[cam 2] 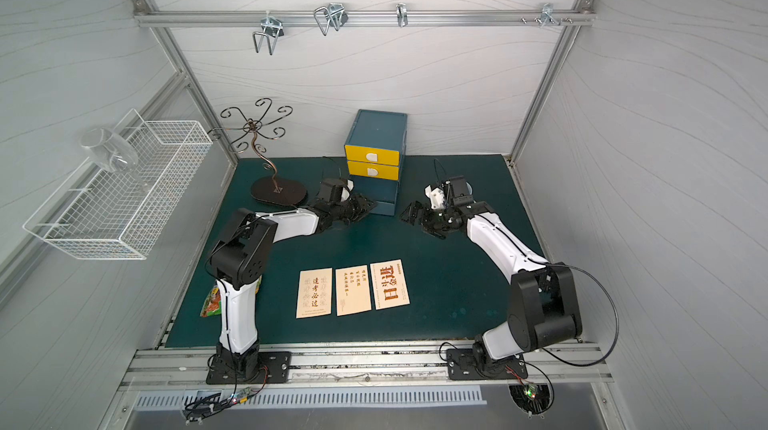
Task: Take the postcards out of the drawer
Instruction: Close the drawer in the storage box.
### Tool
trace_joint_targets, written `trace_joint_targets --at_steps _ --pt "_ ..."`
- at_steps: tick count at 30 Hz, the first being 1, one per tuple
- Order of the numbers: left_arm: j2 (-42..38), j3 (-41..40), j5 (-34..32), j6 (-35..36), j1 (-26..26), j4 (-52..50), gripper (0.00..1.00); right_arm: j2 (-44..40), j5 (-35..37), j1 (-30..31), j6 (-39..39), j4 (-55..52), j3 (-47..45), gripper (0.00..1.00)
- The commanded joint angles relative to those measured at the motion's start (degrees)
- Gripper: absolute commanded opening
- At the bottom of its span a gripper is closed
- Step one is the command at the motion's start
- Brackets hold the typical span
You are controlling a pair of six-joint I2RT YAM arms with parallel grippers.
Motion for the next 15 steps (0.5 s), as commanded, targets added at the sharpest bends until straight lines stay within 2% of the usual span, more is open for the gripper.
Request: trace_joint_targets --at_steps 1,15 --pt "2.9 4.0 -0.8 -0.7 0.2 2.1 0.51 -2.3 -0.4 -0.4 0.9 0.6 -1.4 0.99" --pt "9.8 11.5 -1.1 -3.9 0.1 3.3 0.51 -4.2 0.3 -0.4 1.1 0.5 -3.8 0.99"
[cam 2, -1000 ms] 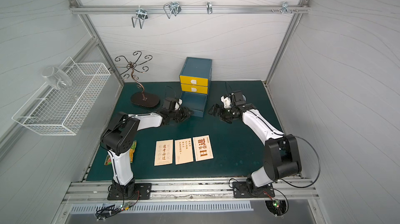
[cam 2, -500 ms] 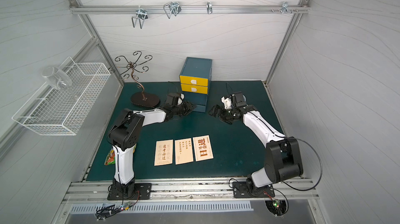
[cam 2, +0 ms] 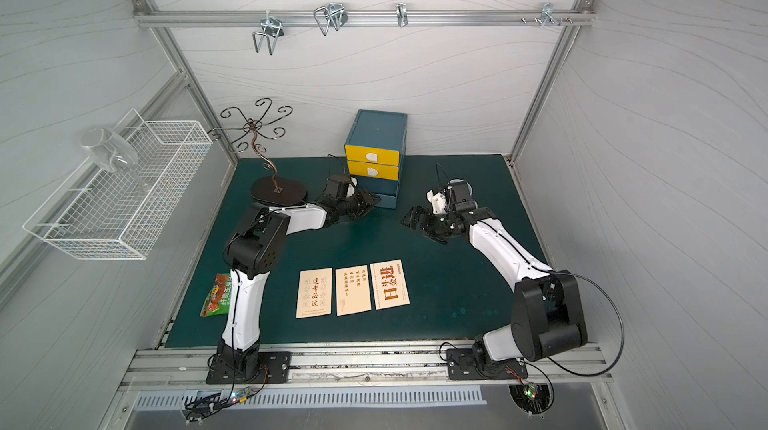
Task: Take the postcards out of the drawer
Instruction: Close the drawer in the storage box.
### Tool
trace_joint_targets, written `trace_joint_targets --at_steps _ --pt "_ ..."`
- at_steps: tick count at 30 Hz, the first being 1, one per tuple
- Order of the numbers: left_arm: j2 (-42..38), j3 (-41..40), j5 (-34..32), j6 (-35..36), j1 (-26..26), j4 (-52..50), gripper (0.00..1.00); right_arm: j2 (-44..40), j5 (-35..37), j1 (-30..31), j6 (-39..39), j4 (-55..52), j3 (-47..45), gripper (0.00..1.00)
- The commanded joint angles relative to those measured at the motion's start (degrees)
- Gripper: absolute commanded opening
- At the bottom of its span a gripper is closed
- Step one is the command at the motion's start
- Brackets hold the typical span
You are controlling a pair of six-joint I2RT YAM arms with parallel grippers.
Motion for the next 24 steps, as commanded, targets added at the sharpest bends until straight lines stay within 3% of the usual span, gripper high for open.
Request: trace_joint_targets --at_steps 1,12,24 --pt "2.0 3.9 -0.6 -0.9 0.1 2.9 0.51 -1.5 0.3 -0.4 0.5 0.5 -0.8 0.99" --pt "5.8 9.3 -1.3 -4.1 0.1 4.2 0.52 -1.3 0.7 -0.4 0.7 0.5 -1.5 0.99" --pt "-8.2 -6.7 -2.6 -1.3 1.1 6.6 0.52 8.5 -0.1 -0.8 3.6 8.3 1.2 0.99"
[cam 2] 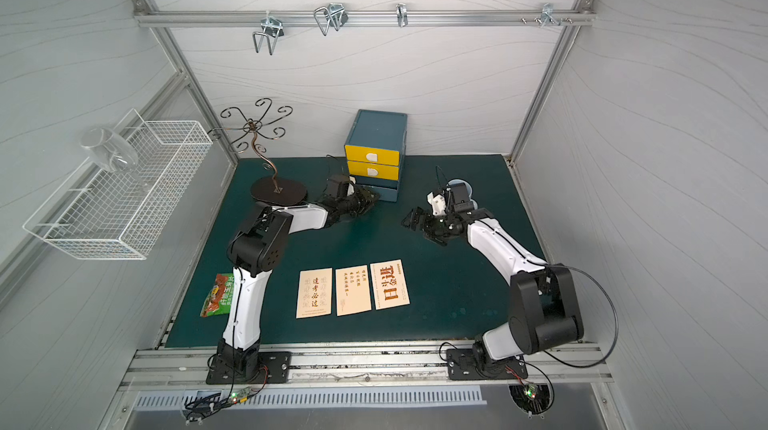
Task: Take the postcards out of the drawer
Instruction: Close the drawer in the storage box.
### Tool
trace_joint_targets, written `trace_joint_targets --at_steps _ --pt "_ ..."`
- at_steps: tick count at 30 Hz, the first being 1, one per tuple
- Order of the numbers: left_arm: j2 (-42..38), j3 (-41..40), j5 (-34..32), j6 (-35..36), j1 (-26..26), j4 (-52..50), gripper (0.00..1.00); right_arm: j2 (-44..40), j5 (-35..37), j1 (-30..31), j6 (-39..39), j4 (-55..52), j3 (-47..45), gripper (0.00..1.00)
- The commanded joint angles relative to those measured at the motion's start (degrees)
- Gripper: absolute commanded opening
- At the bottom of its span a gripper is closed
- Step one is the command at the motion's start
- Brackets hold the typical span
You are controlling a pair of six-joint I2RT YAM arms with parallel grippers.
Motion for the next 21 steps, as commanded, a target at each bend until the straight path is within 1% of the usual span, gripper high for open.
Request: trace_joint_targets --at_steps 1,6,9,11,13,16,21 --pt "-6.2 -2.9 -0.8 2.1 1.0 3.3 0.52 4.0 -1.2 -0.3 2.8 6.0 2.0 0.99" --pt "-11.3 -8.5 -1.2 3.8 3.1 3.2 0.53 11.4 -3.9 0.3 5.8 10.6 5.7 0.99" --pt "-12.2 -8.1 -1.1 6.0 3.9 -1.5 0.53 14.6 -4.1 0.8 7.0 12.3 7.7 0.96" --pt "-11.8 -7.4 -1.9 6.1 4.3 -4.4 0.53 16.3 -4.5 1.0 8.1 13.3 9.0 0.95" --pt "-11.0 -7.2 -3.1 5.9 4.7 -4.2 0.49 17.4 -4.7 1.2 8.8 13.8 10.1 0.94" --pt "-7.6 -4.3 -2.4 4.7 5.4 -4.2 0.45 18.5 -4.7 1.6 9.3 13.8 11.4 0.94" --pt "-1.5 1.7 -2.0 2.0 5.5 -4.5 0.44 18.0 -4.7 1.9 9.8 13.9 11.3 0.95"
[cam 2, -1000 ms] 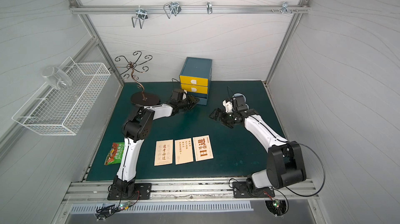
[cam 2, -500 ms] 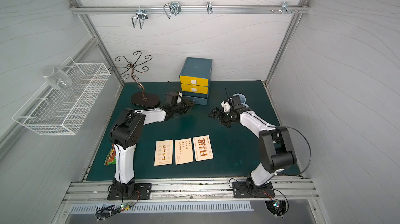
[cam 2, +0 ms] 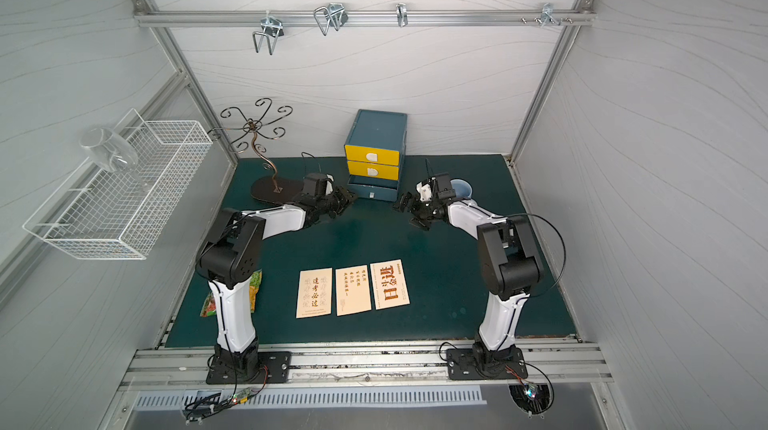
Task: Take the postcards out of the drawer
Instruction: Close the drawer in the storage box.
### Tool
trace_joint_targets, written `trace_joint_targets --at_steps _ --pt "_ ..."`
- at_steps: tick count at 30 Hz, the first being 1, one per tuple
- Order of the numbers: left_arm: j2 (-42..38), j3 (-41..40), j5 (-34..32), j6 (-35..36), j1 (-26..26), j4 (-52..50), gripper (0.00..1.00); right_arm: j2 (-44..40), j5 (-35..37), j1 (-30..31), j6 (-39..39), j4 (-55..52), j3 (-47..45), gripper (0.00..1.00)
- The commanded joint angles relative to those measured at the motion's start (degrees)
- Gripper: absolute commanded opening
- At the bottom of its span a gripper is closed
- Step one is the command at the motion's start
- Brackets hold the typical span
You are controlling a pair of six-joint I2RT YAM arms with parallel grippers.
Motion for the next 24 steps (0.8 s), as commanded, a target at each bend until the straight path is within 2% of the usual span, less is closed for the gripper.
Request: trace_joint_targets --at_steps 1,6,24 --pt "3.7 5.0 -0.1 -1.4 0.3 0.5 0.44 0.0 -0.7 0.5 0.8 0.5 0.6 0.95" --pt "7.7 10.4 -0.2 -1.8 0.5 -1.1 0.44 -0.9 -0.7 0.5 0.8 0.3 -0.3 0.96" --pt "15.4 20.1 0.5 -6.2 1.3 1.4 0.45 -4.1 0.0 -0.4 0.9 0.1 -3.4 0.99"
